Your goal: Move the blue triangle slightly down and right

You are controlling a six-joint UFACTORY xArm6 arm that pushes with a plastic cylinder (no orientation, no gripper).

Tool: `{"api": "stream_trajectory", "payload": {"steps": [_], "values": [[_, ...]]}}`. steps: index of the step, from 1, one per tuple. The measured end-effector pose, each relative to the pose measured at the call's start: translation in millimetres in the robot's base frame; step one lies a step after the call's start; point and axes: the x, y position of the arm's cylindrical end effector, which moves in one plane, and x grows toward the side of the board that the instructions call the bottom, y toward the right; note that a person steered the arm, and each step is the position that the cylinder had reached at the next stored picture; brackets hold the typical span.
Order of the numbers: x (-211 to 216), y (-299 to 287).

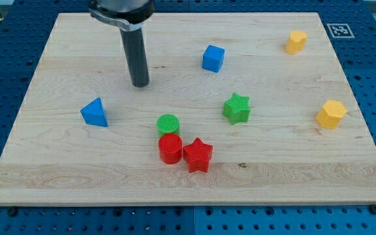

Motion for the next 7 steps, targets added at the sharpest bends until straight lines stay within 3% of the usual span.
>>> {"api": "stream_trajectory", "payload": {"steps": [1,2,3,4,5,7], "values": [[-28.3,-51.6],[-25.4,-109.3],[-25.1,-123.9],[19.0,-126.7],[22.9,-125.3],[55.5,-69.1]]}}
